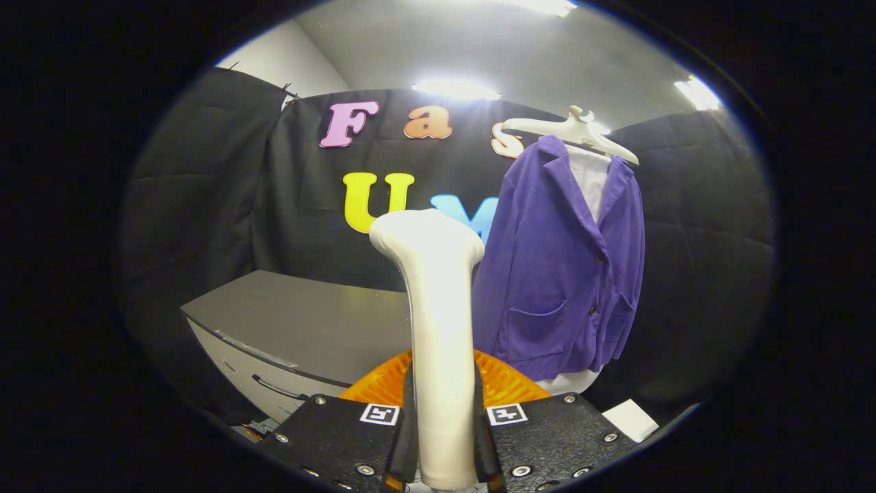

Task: Iron the clothes twice with a garment steamer, once on the left side and once on the right side.

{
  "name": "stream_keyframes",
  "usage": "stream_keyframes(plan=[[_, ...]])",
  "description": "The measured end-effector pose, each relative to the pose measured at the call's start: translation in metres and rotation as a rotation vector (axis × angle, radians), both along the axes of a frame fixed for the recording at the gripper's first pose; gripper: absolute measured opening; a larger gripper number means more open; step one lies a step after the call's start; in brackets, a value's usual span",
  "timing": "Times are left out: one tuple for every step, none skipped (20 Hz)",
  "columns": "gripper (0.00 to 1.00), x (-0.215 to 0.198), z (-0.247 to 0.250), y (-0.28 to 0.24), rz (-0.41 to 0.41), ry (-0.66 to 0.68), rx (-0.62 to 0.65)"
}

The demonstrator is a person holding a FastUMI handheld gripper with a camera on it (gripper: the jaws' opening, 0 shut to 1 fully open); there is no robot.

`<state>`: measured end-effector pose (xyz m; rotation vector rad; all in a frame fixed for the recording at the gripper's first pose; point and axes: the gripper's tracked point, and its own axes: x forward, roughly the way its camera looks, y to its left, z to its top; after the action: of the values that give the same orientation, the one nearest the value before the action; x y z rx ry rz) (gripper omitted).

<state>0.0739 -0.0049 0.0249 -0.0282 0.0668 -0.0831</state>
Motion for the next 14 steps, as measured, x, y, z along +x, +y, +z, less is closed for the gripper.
stream_keyframes(plan=[[0.32, -0.005, 0.005, -0.012, 0.005, -0.023, 0.006], [0.32, -0.014, 0.012, -0.025, 0.006, -0.045, 0.007], [0.32, -0.027, 0.015, -0.039, 0.005, -0.066, 0.014], [0.32, -0.037, 0.017, -0.052, 0.009, -0.080, 0.024], [0.32, -0.047, 0.021, -0.063, 0.014, -0.091, 0.031], [0.32, -0.047, 0.026, -0.072, 0.018, -0.099, 0.030], [0.32, -0.049, 0.029, -0.081, 0.024, -0.104, 0.021], [0.32, -0.054, 0.032, -0.090, 0.026, -0.100, 0.000], [0.32, -0.061, 0.037, -0.101, 0.021, -0.103, -0.028], [0.32, -0.068, 0.046, -0.109, 0.017, -0.119, -0.055], [0.32, -0.075, 0.055, -0.113, 0.023, -0.139, -0.064], [0.32, -0.082, 0.063, -0.115, 0.036, -0.157, -0.055], [0.32, -0.087, 0.069, -0.119, 0.046, -0.169, -0.040], [0.32, -0.089, 0.076, -0.122, 0.050, -0.178, -0.030]])
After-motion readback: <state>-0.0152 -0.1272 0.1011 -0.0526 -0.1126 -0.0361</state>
